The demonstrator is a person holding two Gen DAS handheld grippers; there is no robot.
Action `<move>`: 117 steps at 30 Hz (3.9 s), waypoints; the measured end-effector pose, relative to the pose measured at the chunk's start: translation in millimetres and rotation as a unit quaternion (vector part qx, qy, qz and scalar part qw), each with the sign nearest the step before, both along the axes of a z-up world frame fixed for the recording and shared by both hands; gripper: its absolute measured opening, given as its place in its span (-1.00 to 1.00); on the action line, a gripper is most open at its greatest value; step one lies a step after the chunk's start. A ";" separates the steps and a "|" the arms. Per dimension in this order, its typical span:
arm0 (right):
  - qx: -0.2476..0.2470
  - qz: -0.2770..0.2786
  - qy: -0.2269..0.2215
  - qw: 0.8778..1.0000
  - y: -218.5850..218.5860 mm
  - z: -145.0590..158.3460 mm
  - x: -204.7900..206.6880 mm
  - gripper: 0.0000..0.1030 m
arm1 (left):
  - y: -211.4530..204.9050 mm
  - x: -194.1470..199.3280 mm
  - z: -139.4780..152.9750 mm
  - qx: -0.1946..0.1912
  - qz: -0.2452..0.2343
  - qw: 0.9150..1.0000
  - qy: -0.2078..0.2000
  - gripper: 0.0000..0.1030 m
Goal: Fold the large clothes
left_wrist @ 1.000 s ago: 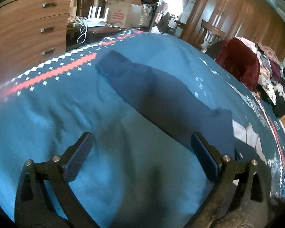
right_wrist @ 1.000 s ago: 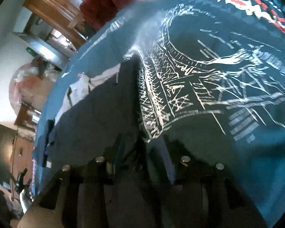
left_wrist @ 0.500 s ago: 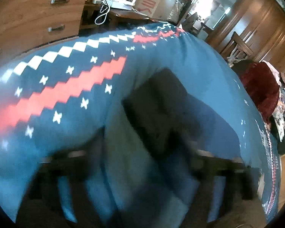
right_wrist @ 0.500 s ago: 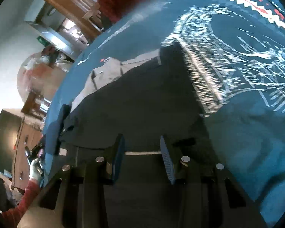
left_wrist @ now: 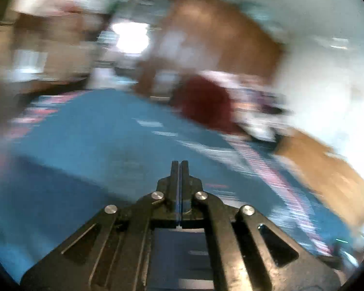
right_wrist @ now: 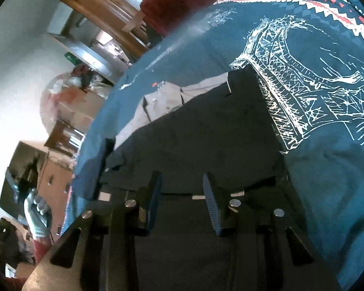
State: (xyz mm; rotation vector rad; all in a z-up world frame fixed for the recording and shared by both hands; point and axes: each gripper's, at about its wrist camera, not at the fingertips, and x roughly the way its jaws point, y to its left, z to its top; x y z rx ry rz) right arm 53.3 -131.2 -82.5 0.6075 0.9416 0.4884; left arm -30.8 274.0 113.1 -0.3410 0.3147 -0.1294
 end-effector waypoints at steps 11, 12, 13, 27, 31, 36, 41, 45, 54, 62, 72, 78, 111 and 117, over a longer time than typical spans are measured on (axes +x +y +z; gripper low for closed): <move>-0.004 -0.014 0.070 0.997 -35.8 -28.2 -21.6 0.02 | 133.6 -57.4 -110.4 -0.145 0.176 0.966 0.123 -0.28; 0.001 -0.015 0.078 0.997 -31.9 -34.1 -19.6 0.02 | 167.4 -70.6 -130.3 -0.186 0.207 0.950 0.143 -0.25; 0.005 -0.013 0.082 0.997 -25.3 -37.8 -17.3 0.02 | 191.1 -78.4 -148.7 -0.205 0.233 0.935 0.168 -0.25; -0.030 0.046 0.092 0.994 45.9 -51.2 -6.4 0.04 | 219.4 -111.9 -138.2 -0.213 0.254 0.933 0.144 0.30; -0.034 0.043 0.094 0.994 48.9 -54.8 -6.3 0.03 | 251.1 -104.6 -168.0 -0.247 0.282 0.910 0.176 0.17; -0.043 0.042 0.096 0.994 52.6 -56.2 -0.6 0.03 | 252.6 -96.4 -156.8 -0.239 0.274 0.916 0.168 0.05; -0.047 0.042 0.091 0.994 59.5 -56.0 4.1 0.03 | 282.5 -75.9 -167.7 -0.236 0.286 0.911 0.182 -0.06; -0.046 0.039 0.087 0.994 60.0 -54.9 4.1 0.04 | 278.7 -70.9 -157.0 -0.220 0.304 0.910 0.177 -0.90; -0.006 0.043 0.036 0.998 53.0 -22.9 2.2 0.00 | 20.7 -8.1 -24.4 -0.122 0.006 0.992 0.023 -0.90; 0.057 0.030 0.020 0.998 27.8 -6.2 14.9 0.22 | -181.7 37.6 -106.0 -0.142 -0.198 0.960 0.142 -0.05; 0.131 0.120 0.114 0.977 91.7 -66.3 106.2 0.22 | -25.4 -18.3 -141.9 -0.201 0.029 0.970 0.137 0.12; 0.080 0.137 0.132 0.978 128.4 -76.7 123.9 0.22 | -0.8 -27.8 -189.7 -0.258 0.071 0.952 0.147 0.05; 0.033 0.024 0.081 0.996 -16.6 -55.8 119.1 -0.92 | 1.8 -23.9 -193.7 -0.196 0.084 0.961 0.176 0.17; 0.005 0.027 0.078 0.997 -22.3 -61.8 108.9 -0.91 | -6.0 -19.5 -179.7 -0.165 0.096 0.961 0.198 0.17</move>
